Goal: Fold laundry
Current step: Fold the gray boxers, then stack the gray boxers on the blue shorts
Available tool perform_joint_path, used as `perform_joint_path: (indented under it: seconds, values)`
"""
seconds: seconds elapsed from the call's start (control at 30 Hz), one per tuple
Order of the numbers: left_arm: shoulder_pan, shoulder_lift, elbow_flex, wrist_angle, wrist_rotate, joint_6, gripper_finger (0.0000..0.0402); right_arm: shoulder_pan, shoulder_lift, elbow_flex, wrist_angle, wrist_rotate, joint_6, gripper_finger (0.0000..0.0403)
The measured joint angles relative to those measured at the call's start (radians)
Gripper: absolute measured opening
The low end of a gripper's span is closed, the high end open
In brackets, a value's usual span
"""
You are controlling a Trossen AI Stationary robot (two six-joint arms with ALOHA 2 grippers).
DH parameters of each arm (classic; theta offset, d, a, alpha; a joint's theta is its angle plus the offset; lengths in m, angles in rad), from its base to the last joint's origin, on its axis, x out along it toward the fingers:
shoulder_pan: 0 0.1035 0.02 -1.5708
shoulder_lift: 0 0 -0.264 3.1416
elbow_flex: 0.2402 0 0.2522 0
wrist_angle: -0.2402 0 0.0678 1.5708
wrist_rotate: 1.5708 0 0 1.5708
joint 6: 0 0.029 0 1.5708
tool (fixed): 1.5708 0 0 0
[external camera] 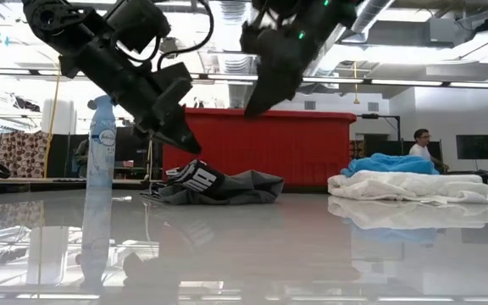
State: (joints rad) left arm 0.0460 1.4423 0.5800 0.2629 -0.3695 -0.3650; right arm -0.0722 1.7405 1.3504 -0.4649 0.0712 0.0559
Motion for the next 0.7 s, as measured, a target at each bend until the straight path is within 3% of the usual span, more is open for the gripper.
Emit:
perform_joint_path:
  seconds: [0.1,0.33,0.57,0.7]
  values:
    - [-0.002,0.022,0.001,0.064,0.014,-0.025,0.0,-0.052,0.03,0.003,0.029,0.03,0.088,0.0047]
    - [-0.052,0.192,0.003,0.199,0.13,-0.112,0.0,-0.157,0.102,-0.001,-0.025,-0.114,0.196,0.0078]
    - [-0.119,0.245,0.014,0.166,0.153,-0.191,0.0,-0.194,0.138,0.0,-0.019,-0.247,0.229,0.0198]
    - [-0.138,0.241,0.014,0.131,0.15,-0.206,0.0,-0.186,0.18,0.0,-0.021,-0.262,0.245,0.0266]
